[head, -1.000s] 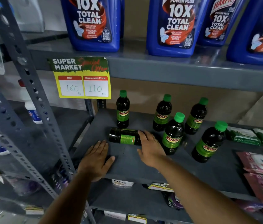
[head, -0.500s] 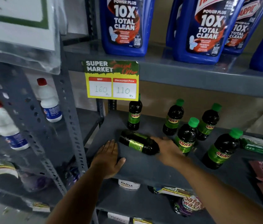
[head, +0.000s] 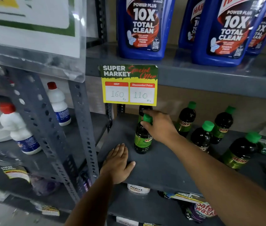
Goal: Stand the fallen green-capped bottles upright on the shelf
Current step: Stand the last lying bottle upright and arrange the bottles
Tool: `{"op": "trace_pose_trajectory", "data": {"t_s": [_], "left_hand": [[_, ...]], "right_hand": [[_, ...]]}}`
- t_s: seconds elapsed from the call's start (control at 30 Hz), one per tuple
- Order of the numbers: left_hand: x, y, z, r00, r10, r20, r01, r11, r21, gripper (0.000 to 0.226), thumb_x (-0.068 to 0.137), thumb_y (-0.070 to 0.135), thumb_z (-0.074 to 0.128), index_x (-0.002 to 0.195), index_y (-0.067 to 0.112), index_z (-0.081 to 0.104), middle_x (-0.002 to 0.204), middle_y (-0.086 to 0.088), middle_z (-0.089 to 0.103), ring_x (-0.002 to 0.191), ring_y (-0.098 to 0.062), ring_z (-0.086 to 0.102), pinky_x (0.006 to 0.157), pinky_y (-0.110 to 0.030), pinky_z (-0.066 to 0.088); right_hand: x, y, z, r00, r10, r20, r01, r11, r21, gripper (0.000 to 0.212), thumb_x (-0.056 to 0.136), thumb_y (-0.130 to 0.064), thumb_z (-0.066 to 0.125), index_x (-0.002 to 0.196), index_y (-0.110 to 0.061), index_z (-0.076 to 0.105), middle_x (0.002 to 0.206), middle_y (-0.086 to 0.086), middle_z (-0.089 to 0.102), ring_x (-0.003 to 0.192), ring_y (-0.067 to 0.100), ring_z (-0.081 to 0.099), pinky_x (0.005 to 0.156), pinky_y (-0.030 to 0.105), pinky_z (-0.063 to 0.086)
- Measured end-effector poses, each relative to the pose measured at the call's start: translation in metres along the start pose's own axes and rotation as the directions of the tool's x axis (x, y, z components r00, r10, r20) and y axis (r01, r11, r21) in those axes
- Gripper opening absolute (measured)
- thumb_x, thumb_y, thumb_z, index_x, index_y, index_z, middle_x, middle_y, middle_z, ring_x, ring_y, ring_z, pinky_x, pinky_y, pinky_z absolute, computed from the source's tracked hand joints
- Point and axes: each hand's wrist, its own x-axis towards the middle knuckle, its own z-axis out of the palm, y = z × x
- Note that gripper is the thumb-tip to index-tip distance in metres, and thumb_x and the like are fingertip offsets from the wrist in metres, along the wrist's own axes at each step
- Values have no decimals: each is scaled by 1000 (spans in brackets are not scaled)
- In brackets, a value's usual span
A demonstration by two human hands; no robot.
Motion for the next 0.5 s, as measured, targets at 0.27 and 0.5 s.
{"op": "trace_pose_trajectory", "data": {"t_s": [0.27,0.5], "left_hand": [[2,-2,-2,1000,-13,11,13,999,-31,63,98,43,19,150,9,4,161,-6,-2,146,-16,-4,119,-34,0],[1,0,-1,1000,1,-6,-1,1000,-9,63,98,43,19,149,8,5,161,-8,1,146,-18,-2,119,-34,1]], "right_hand": [[10,37,16,966,10,259,-121,902,416,80,67,-19,82,137,-23,44,125,-1,62,118,19,59,104,42,46],[4,43,40,990,74,122,-118,909,399,57,69,-43,82,116,-30,53,120,1,63,114,19,61,98,45,50]]}}
